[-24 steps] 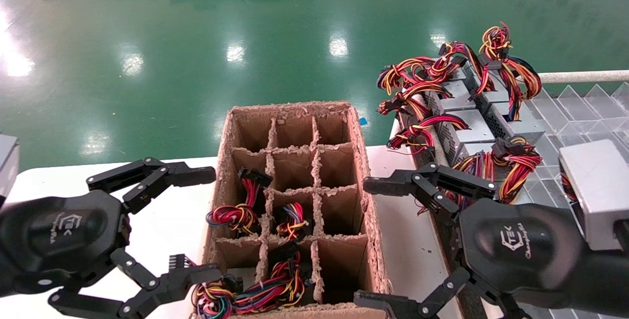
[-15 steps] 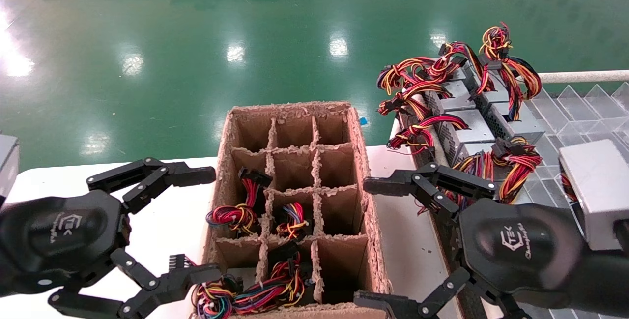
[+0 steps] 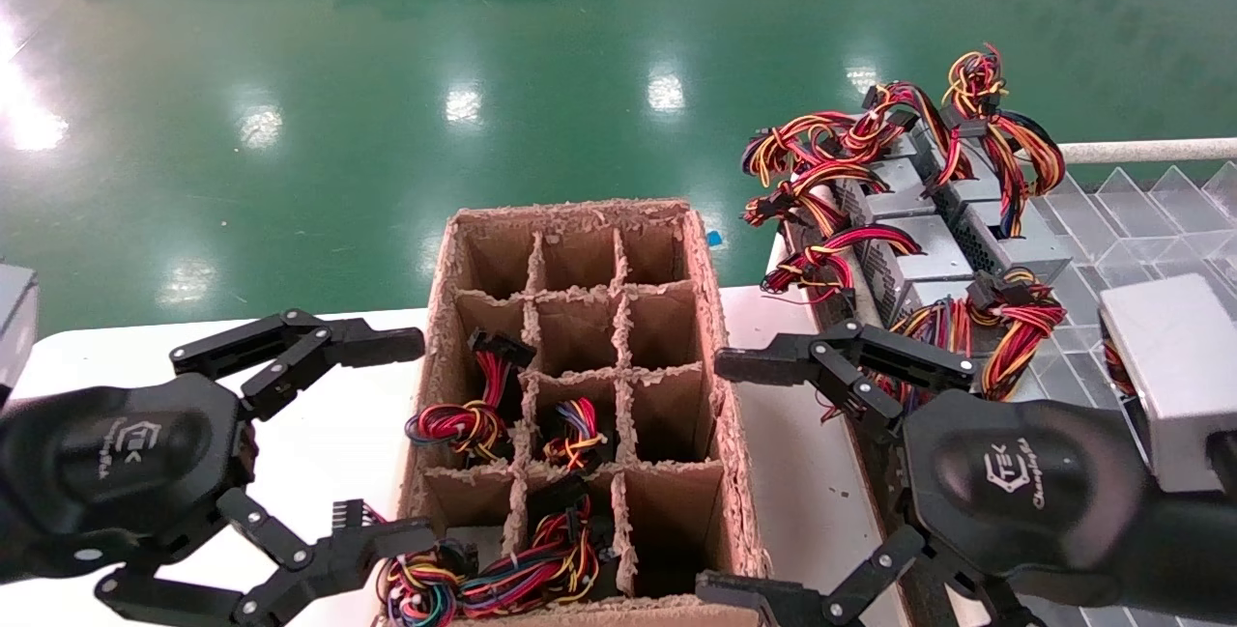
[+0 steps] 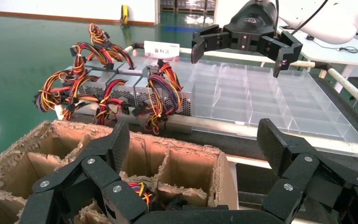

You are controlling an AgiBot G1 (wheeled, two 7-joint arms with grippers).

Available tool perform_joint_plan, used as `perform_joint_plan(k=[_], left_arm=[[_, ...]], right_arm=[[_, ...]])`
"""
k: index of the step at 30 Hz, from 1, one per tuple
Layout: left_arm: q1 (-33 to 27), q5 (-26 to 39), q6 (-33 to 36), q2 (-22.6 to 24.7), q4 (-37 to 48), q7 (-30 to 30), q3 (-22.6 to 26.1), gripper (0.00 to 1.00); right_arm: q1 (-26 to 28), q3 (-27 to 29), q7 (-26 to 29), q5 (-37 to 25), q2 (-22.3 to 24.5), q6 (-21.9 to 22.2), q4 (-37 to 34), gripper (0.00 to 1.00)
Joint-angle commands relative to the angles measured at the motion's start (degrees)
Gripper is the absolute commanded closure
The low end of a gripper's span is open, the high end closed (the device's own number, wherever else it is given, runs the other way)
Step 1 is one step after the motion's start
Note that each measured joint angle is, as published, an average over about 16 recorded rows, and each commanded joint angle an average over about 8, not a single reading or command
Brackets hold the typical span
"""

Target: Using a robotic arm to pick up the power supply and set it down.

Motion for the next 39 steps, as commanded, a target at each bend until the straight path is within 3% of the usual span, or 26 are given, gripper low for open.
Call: perform_joint_plan(k=[1, 7, 16, 23, 27, 30, 36, 39], left_arm=[[0.0, 0.0, 0.0, 0.0, 0.0, 0.0, 0.0, 1.0], [0.0, 0.0, 0.0, 0.0, 0.0, 0.0, 0.0, 1.0], [0.0, 0.0, 0.0, 0.0, 0.0, 0.0, 0.0, 1.0], [0.0, 0.0, 0.0, 0.0, 0.0, 0.0, 0.0, 1.0], [0.0, 0.0, 0.0, 0.0, 0.0, 0.0, 0.0, 1.0], [0.0, 0.0, 0.0, 0.0, 0.0, 0.0, 0.0, 1.0], [0.0, 0.0, 0.0, 0.0, 0.0, 0.0, 0.0, 1.0], [0.0, 0.0, 0.0, 0.0, 0.0, 0.0, 0.0, 1.0]], right_arm=[[0.03, 0.09, 0.24, 0.26, 0.09, 0.03, -0.17, 0.0], [2.03, -2.52, -2.01, -7.79, -4.27, 6.12, 2.28, 0.0], [5.26, -9.24, -10.49, -24.86, -16.23, 15.93, 3.59, 0.0], [4.87, -11.82, -13.51, -31.62, -22.2, 22.19, 3.52, 0.0], [4.39, -12.84, -14.6, -35.0, -24.41, 25.47, 3.53, 0.06], [4.09, -13.51, -14.77, -37.15, -25.59, 27.42, 3.5, 0.25], [3.65, -14.75, -14.07, -40.9, -27.36, 30.49, 3.43, 0.85], [3.41, -15.24, -13.91, -42.4, -28.22, 31.83, 3.41, 0.98]])
